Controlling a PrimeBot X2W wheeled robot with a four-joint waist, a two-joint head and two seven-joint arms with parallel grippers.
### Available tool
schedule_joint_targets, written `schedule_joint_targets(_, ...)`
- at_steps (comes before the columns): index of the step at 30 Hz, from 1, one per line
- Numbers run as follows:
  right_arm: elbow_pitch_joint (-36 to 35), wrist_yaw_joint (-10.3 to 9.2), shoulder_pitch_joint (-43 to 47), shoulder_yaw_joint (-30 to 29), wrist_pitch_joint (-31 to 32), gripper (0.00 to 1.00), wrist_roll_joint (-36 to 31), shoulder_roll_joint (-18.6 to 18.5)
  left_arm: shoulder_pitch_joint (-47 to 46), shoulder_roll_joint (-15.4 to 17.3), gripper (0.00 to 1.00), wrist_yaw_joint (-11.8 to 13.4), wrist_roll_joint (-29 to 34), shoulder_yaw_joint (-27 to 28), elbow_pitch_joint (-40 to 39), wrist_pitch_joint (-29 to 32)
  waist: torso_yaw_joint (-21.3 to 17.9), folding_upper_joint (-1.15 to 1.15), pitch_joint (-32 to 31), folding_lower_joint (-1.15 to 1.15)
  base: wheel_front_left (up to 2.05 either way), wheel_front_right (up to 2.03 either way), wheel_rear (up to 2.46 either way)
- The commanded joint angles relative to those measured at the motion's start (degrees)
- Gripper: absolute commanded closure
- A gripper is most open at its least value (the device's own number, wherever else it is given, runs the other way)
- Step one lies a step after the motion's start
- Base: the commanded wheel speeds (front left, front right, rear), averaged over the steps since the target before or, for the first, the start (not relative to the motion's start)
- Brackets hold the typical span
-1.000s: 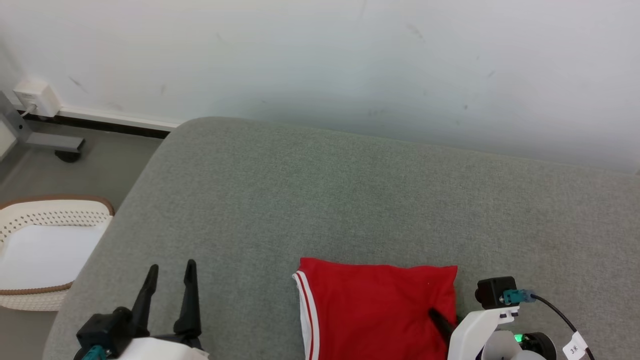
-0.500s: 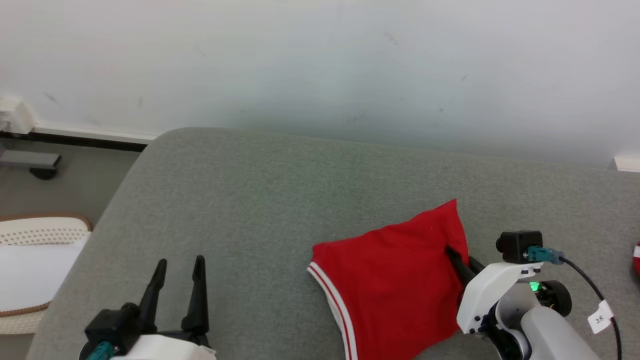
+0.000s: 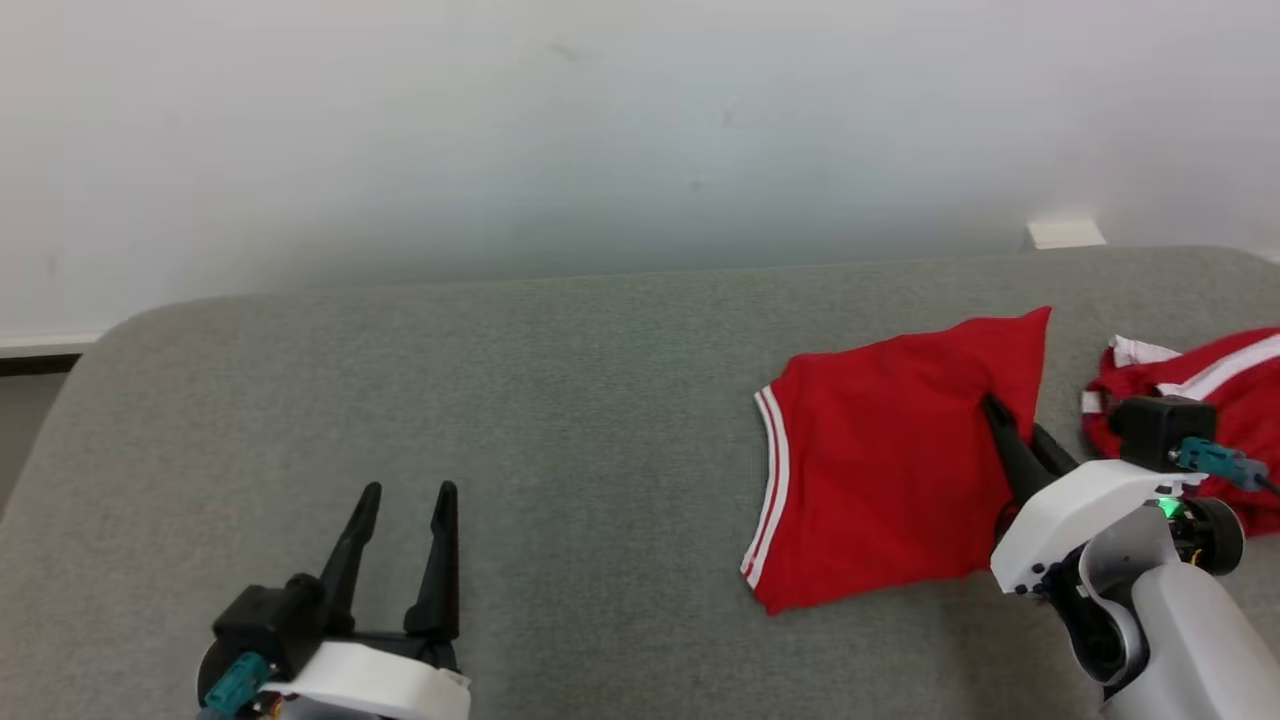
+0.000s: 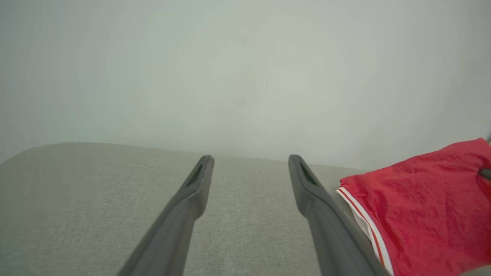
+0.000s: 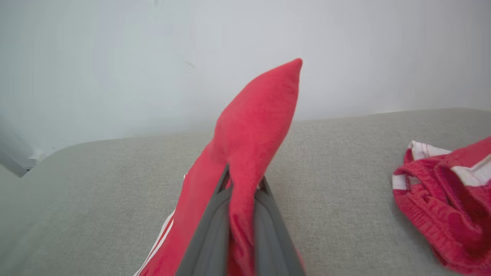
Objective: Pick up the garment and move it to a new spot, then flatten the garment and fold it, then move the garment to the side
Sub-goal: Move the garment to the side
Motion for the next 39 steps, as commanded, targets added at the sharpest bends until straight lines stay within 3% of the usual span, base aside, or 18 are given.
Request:
schedule_joint_targets(1, -1.8, 0.00, 1.3, -1.4, -0.4, 1.00, 0.6, -1.0, -0.6, 0.2, 0.00, -0.2, 1.3, -0.6, 0.2, 0.0, -4.3, 0.00, 1.0, 0.00, 0.00, 0.00, 0.00)
schedule_joint_targets(11, -7.5, 0.01, 3.5, -4.4, 0.9, 1.00, 1.1, -0.9, -1.7, 0.2, 0.00, -0.8, 1.7, -5.1, 0.8, 0.0, -9.8, 0.00, 3.3, 0.00, 0.00, 0.00, 0.00)
schedule_joint_targets(18, -9.3, 0.00, -0.3, -4.8, 3.7, 1.00, 0.5, -4.3, -3.9, 0.6, 0.00, -1.2, 1.9, -8.2, -0.1, 0.0, -9.3, 0.00, 7.6, 0.00, 0.00, 0.00, 0.00)
schedule_joint_targets(22, -9.8, 0.00, -4.1, -6.1, 7.2, 1.00, 0.1, -8.7, -5.1, 1.7, 0.00, -1.4, 1.5, -8.5, -0.4, 0.0, -7.8, 0.00, 11.0, 0.00, 0.00, 0.00, 0.00)
schedule_joint_targets(30, -10.8, 0.00, -8.9, -7.0, 16.3, 1.00, 2.4, -21.8, -7.1, 3.5, 0.00, -1.5, 0.7, -8.3, -1.0, 0.0, -4.2, 0.00, 17.1, 0.00, 0.00, 0.00, 0.00)
schedule_joint_targets(39, -11.9, 0.00, -11.6, -3.4, 21.9, 1.00, 7.0, -35.9, -9.3, 4.4, 0.00, -1.5, 0.4, -8.0, -1.9, 0.0, -1.8, 0.00, 23.0, 0.00, 0.00, 0.00, 0.00)
